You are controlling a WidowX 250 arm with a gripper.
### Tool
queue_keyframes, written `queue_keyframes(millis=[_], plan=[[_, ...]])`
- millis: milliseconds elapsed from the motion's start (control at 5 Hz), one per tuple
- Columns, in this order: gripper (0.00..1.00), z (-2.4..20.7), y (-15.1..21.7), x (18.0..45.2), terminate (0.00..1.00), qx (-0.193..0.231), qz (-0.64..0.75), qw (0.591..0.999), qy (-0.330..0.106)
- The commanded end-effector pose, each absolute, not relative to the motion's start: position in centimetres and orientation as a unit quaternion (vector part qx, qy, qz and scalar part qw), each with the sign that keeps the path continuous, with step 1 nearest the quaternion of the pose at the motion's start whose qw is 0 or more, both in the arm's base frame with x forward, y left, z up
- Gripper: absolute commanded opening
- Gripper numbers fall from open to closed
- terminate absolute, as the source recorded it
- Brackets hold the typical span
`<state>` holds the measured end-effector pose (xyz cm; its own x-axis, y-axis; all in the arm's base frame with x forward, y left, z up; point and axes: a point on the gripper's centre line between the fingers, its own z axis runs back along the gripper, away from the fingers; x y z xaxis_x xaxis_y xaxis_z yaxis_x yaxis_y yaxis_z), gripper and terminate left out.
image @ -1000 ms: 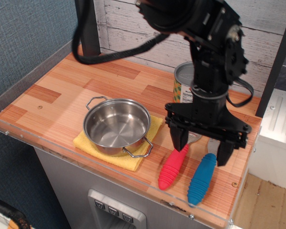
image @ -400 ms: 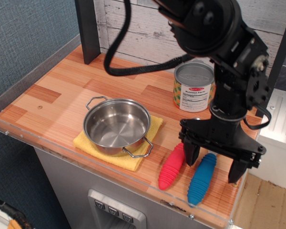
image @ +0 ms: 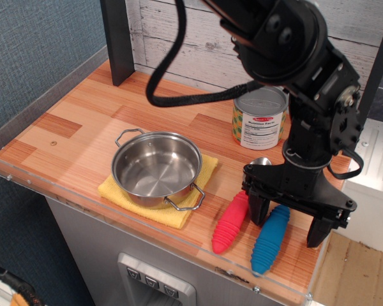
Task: Move blue utensil to left of silver pot.
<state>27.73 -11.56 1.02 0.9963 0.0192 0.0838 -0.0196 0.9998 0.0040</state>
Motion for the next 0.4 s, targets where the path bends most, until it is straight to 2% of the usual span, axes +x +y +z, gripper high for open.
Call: queue_keyframes(millis=[0, 200], plan=[[0.00, 1.31, -11.74, 27.89, 0.00, -0.009, 0.008, 0.998, -0.058], [0.00, 1.31, -11.67, 27.98, 0.00, -0.006, 0.009, 0.998, -0.055]])
